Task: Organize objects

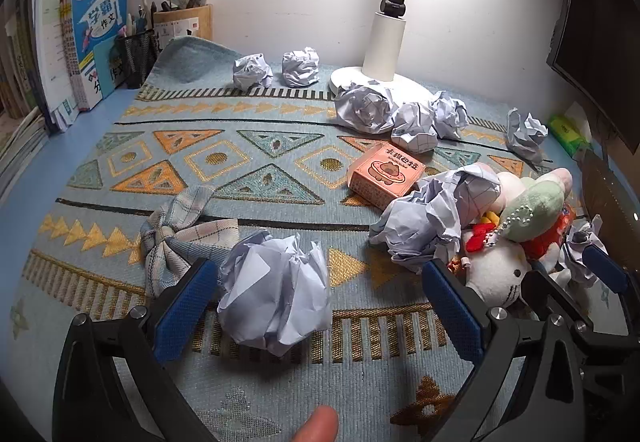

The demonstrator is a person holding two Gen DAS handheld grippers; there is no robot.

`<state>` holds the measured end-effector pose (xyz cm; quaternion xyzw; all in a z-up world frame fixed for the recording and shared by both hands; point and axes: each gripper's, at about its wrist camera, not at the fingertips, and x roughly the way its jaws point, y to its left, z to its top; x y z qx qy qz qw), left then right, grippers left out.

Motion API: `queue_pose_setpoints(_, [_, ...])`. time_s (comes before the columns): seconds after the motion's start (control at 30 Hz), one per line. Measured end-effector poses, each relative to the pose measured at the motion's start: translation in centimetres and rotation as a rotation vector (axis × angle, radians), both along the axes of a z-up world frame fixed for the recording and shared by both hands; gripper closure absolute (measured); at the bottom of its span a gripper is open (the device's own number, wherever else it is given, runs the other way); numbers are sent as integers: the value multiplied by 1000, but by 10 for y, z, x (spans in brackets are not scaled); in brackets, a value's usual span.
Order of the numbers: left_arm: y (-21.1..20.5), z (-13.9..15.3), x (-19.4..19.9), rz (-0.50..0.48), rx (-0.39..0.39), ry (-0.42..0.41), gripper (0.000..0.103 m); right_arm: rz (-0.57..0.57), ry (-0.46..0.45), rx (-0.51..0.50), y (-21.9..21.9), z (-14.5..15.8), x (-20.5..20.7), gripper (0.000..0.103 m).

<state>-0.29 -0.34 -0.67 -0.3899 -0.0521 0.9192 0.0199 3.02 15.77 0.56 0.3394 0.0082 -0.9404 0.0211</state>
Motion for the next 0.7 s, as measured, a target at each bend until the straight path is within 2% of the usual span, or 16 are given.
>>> queue_pose_setpoints(0.7, [0,0,0,-8,8,-4,1,1,17,14,-1,1,4,0])
